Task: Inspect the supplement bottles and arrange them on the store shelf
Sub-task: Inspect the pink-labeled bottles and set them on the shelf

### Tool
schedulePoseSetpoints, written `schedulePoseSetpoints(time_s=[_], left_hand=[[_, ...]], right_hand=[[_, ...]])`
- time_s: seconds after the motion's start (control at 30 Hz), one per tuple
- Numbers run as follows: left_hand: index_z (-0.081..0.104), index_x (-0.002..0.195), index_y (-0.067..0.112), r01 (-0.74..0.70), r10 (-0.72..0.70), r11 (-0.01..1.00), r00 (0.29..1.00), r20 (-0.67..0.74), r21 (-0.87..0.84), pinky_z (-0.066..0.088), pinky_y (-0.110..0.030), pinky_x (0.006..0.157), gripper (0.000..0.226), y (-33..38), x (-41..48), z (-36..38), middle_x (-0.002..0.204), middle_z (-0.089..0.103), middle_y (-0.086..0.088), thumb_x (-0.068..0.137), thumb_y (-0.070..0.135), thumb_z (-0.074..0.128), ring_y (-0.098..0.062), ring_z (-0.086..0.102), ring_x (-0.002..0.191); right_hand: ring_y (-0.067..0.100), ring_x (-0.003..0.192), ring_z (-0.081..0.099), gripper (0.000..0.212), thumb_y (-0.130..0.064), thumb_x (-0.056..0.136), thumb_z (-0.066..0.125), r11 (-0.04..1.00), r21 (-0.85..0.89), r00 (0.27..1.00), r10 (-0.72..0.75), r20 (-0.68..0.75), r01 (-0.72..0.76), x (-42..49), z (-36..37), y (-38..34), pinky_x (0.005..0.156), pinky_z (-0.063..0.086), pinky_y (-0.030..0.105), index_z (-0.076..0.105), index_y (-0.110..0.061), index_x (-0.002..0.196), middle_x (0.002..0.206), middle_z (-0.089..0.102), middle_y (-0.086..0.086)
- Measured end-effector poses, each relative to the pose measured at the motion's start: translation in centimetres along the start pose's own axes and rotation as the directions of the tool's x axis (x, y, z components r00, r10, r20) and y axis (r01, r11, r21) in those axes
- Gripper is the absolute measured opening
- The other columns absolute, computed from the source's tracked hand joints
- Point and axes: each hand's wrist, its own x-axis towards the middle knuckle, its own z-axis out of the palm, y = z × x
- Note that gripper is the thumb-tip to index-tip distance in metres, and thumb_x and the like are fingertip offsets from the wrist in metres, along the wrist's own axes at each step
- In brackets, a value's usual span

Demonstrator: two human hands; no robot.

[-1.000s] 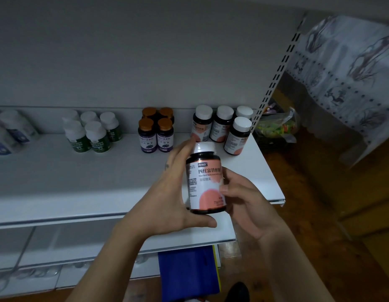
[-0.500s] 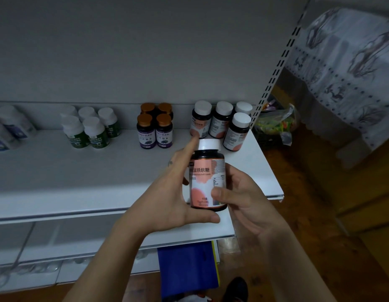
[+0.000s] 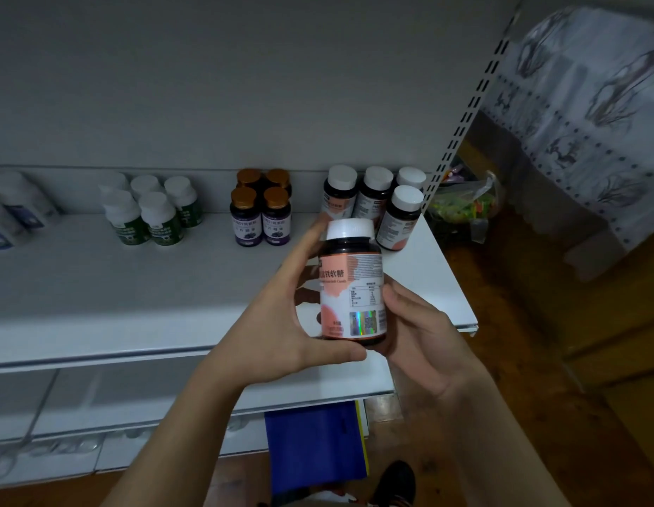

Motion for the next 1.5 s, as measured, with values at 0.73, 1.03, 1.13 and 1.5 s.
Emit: schedulePoseSetpoints(time_s=[0.73, 1.03, 1.13, 1.5], left_hand=[[0.019, 0.141, 0.059, 0.068, -0.064, 0.993, 0.997, -0.049, 0.1, 0.052, -0.019, 0.087, 0.096, -0.7, -0.1, 0.1, 0.135, 0.045, 0.026, 0.066, 0.053, 0.079, 0.0, 0.053, 0.118], [0.032, 0.142, 0.044, 0.148, -0.135, 0.984, 0.983, -0.126, 0.1, 0.053, -0.02, 0.081, 0.097, -0.3, 0.0, 0.9, 0.129, 0.05, 0.027, 0.06, 0.065, 0.08, 0.002, 0.056, 0.108], [0.033, 0.136, 0.045, 0.178, -0.169, 0.982, 0.977, -0.127, 0.061, 0.055, -0.026, 0.082, 0.085, -0.3, 0.0, 1.1, 0.124, 0.053, 0.025, 0.064, 0.052, 0.079, 0.0, 0.059, 0.103], [0.02, 0.154, 0.03, 0.188, -0.187, 0.982, 0.982, -0.034, 0.032, 0.056, -0.032, 0.091, 0.089, -0.5, -0.4, 1.0, 0.138, 0.052, 0.012, 0.08, 0.043, 0.068, -0.003, 0.057, 0.117]], right_hand=[[0.032, 0.117, 0.063, 0.087, -0.043, 0.06, 0.09, 0.996, -0.073, 0.979, -0.056, -0.198, 0.042, 0.7, 0.0, -0.3, 0.084, 0.058, 0.038, 0.052, -0.011, 0.132, 0.128, 0.065, 0.015], [0.034, 0.112, 0.066, 0.092, -0.041, 0.051, 0.094, 0.99, -0.143, 0.978, -0.039, -0.206, 0.009, 0.7, 0.1, 0.0, 0.083, 0.058, 0.038, 0.054, -0.012, 0.128, 0.122, 0.068, 0.015], [0.032, 0.111, 0.066, 0.086, -0.043, 0.055, 0.091, 0.978, -0.208, 0.973, -0.044, -0.229, -0.005, 0.5, 0.2, 0.1, 0.085, 0.058, 0.038, 0.056, -0.013, 0.127, 0.121, 0.068, 0.013], [0.033, 0.125, 0.057, 0.046, -0.032, 0.094, 0.047, 0.992, -0.108, 0.982, 0.039, -0.184, -0.06, -0.2, 0.1, -0.1, 0.106, 0.046, 0.048, 0.054, -0.011, 0.134, 0.131, 0.063, 0.016]])
